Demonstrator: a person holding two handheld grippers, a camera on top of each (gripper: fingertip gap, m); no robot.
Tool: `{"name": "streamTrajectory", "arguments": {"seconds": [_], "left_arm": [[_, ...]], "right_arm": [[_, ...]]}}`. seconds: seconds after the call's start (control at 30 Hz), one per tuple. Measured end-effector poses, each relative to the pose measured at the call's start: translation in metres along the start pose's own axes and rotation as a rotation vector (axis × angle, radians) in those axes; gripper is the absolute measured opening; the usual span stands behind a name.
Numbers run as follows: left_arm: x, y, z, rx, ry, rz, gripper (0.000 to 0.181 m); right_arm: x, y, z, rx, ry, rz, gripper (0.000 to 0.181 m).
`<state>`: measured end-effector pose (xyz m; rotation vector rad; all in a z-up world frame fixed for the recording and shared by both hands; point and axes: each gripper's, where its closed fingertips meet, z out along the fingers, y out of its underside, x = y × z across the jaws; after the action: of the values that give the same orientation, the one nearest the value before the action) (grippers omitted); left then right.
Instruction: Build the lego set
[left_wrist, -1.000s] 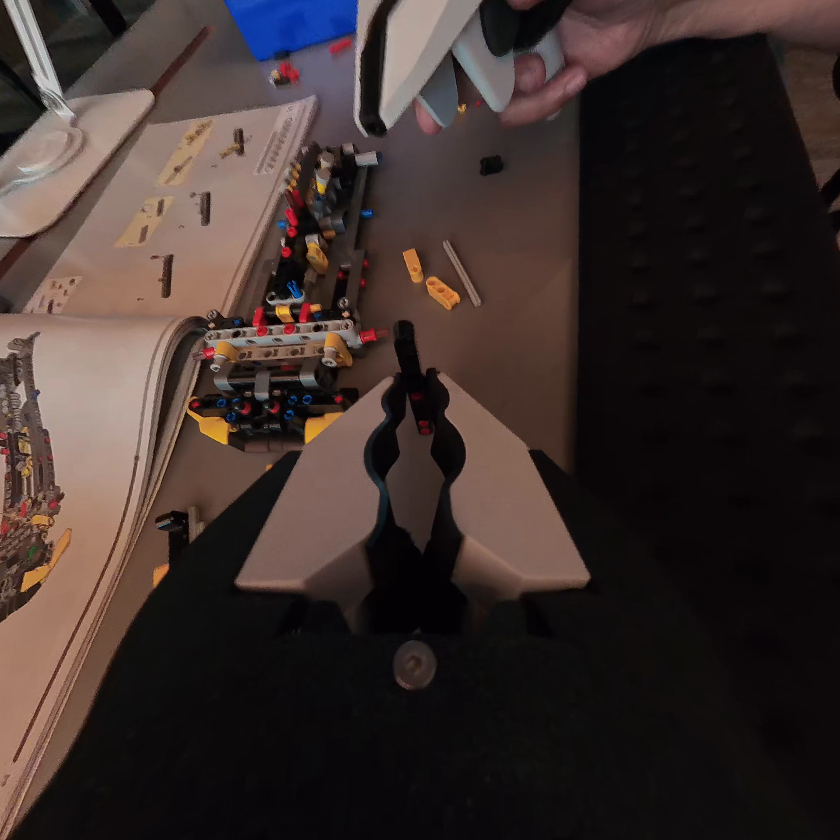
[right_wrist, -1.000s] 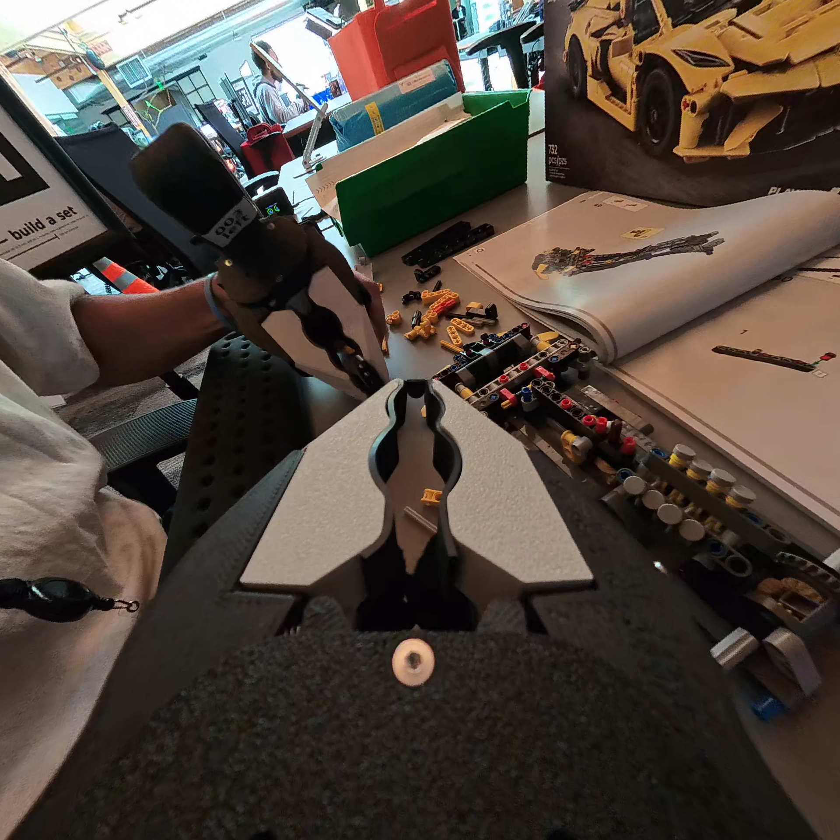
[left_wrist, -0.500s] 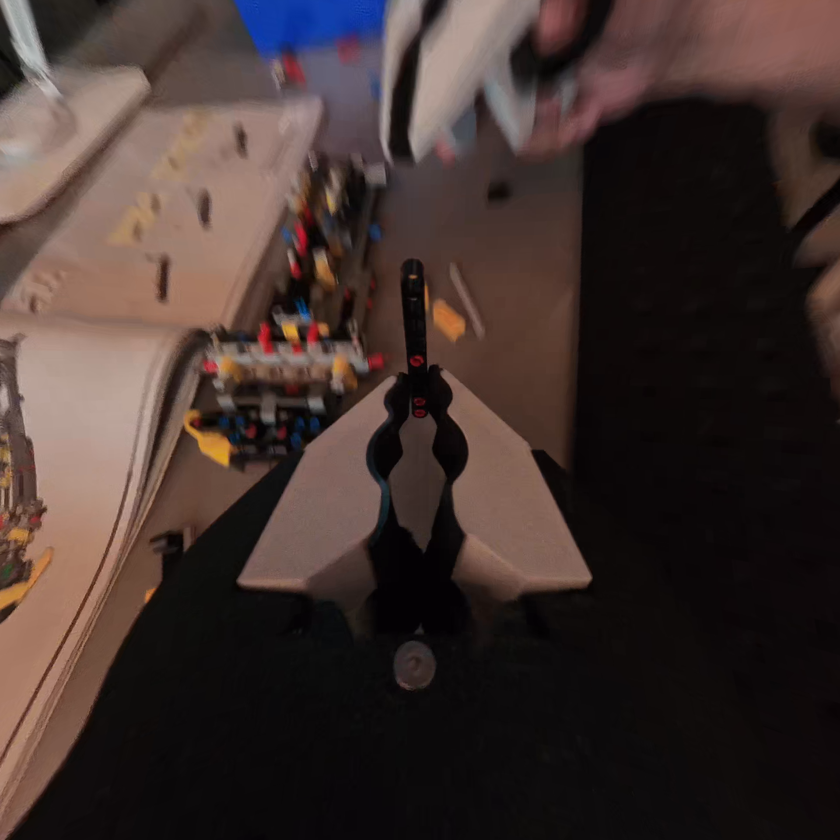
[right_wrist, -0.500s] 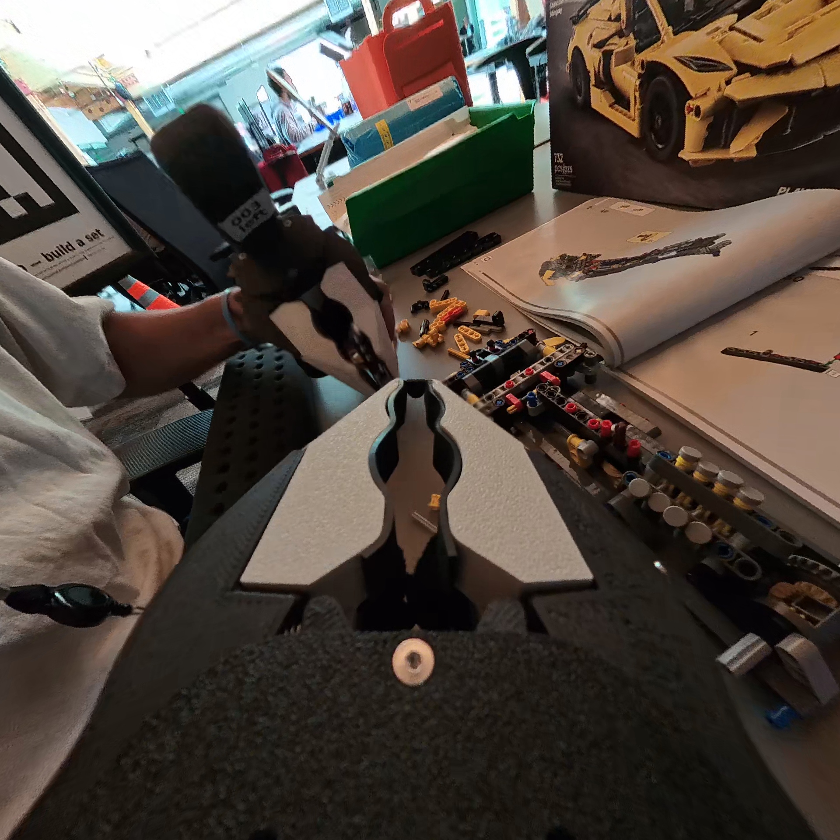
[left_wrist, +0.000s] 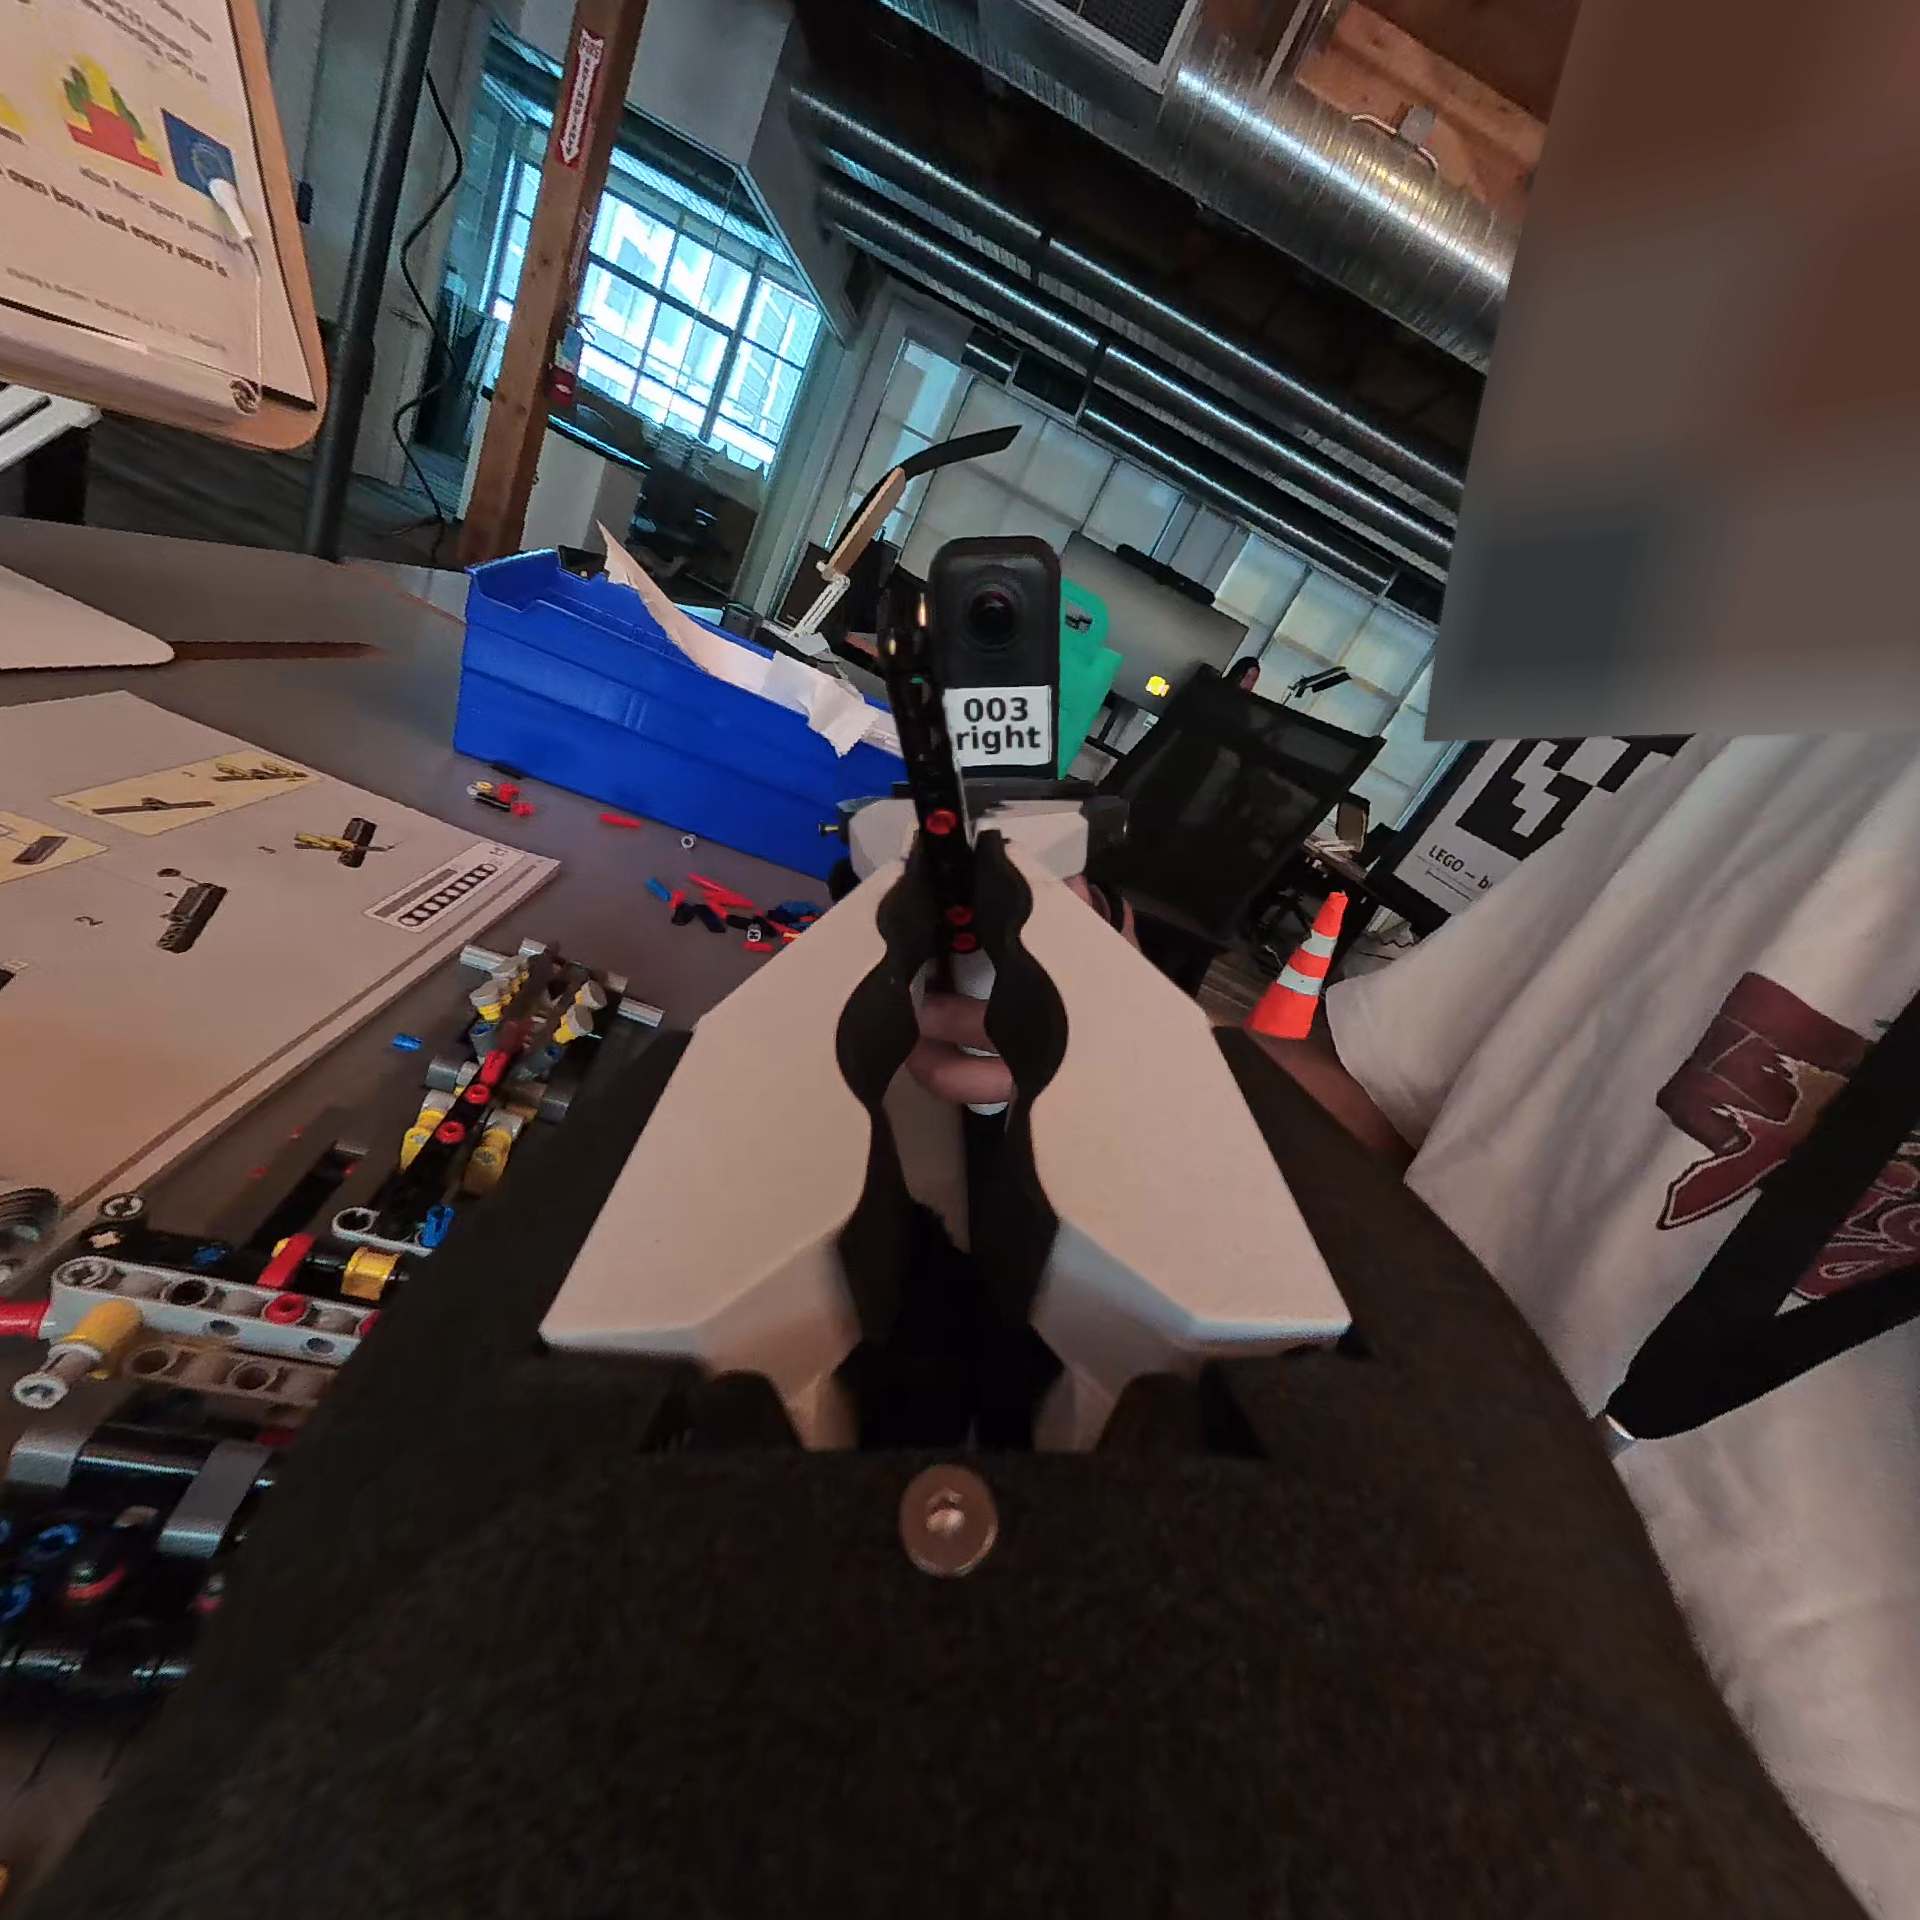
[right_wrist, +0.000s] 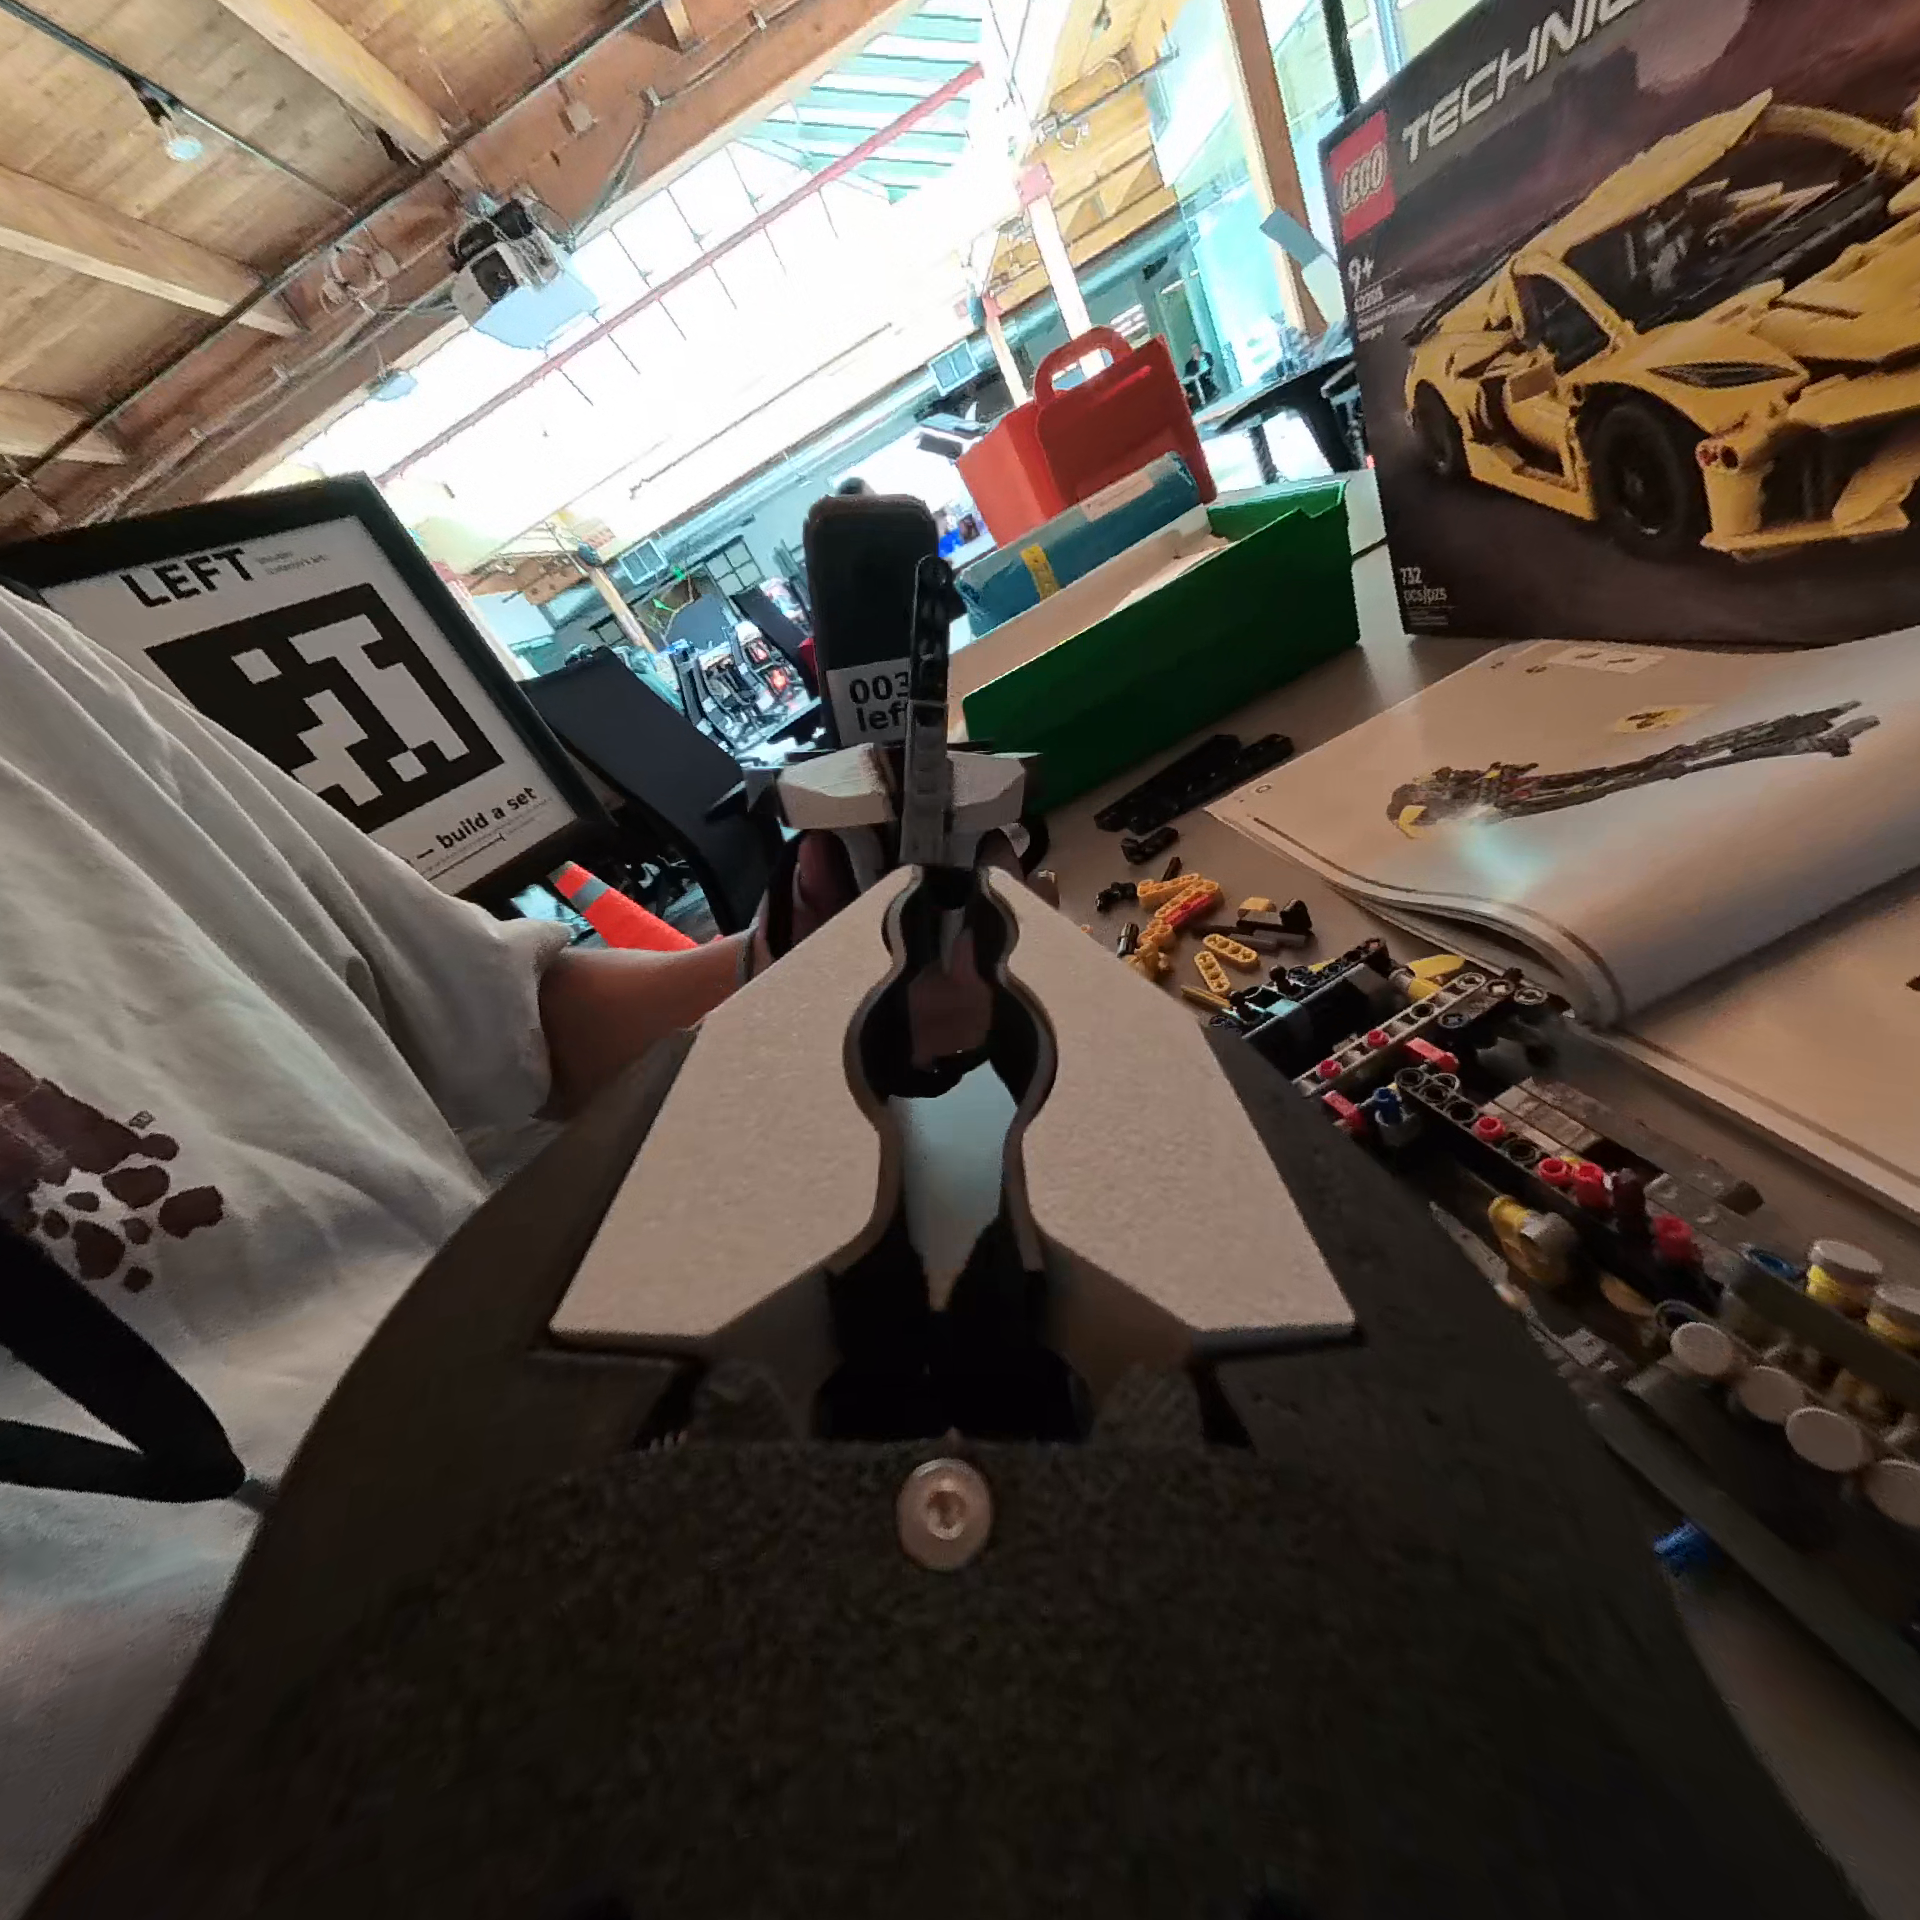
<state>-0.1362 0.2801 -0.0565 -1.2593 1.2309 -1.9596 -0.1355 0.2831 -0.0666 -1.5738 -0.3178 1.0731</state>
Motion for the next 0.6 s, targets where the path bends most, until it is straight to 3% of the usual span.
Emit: {"name": "streamTrajectory", "arguments": {"seconds": [0.3,0.6], "left_arm": [[-0.0005,0.0001,-0.0001,0.009,0.003,-0.009,0.007],[-0.005,-0.0005,-0.0025,0.014,-0.005,-0.05,0.007]], "right_arm": [[-0.0083,0.0001,-0.0009,-0.002,-0.116,0.117,0.007],[-0.004,0.0011,0.0021,-0.006,-0.088,0.112,0.007]]}}
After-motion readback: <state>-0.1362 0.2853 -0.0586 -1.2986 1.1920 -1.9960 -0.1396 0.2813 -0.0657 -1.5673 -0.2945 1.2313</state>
